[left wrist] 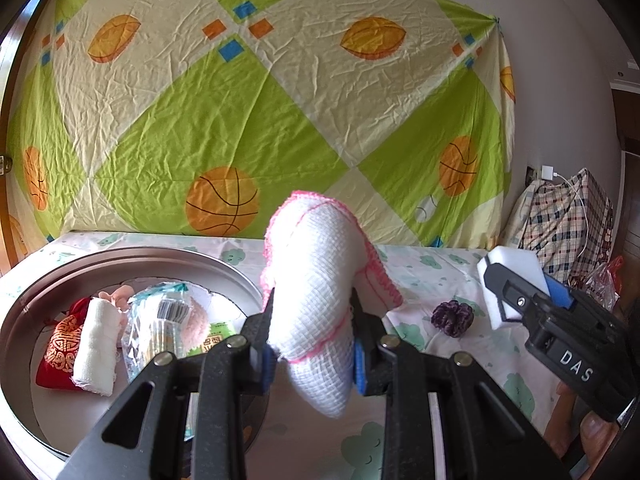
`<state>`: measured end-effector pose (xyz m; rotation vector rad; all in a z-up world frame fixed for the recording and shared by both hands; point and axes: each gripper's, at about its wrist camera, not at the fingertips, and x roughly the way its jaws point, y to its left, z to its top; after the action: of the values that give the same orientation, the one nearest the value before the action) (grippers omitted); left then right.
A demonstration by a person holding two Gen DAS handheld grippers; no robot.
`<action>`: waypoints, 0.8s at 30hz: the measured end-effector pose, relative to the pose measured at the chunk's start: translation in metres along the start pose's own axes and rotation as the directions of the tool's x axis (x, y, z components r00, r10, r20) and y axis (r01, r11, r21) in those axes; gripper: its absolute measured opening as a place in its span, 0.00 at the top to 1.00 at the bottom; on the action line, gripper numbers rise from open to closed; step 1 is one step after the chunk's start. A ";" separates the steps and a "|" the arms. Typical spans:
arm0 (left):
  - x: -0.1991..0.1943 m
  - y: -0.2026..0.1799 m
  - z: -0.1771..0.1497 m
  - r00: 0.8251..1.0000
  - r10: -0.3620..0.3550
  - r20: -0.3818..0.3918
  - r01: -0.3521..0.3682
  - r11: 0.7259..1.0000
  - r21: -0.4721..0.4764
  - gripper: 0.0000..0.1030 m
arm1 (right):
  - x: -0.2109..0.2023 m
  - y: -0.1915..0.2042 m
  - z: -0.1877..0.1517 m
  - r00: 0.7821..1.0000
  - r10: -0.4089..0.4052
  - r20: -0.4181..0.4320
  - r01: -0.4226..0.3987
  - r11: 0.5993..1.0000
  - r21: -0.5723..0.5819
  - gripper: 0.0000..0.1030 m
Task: Organize soft objects
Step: 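Lift the gauze towel and sponge and carry them toward the tin, then bring the held gauze towel and sponge over the tin's opening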
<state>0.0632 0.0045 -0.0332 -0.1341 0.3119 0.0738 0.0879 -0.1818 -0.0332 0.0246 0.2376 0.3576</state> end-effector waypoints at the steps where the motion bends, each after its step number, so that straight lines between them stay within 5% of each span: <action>1: -0.001 0.001 0.000 1.000 0.000 0.001 0.000 1.000 -0.002 0.73 | 0.000 0.001 0.000 1.000 0.003 -0.001 -0.003 1.000 -0.001 0.42; 24: -0.011 0.022 0.000 0.999 0.034 0.019 -0.033 0.999 -0.030 0.73 | 0.001 0.034 -0.003 0.998 0.070 0.002 -0.070 0.997 -0.023 0.42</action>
<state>0.0503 0.0256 -0.0326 -0.1573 0.2941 0.1132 0.0768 -0.1501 -0.0339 0.0111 0.2301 0.4301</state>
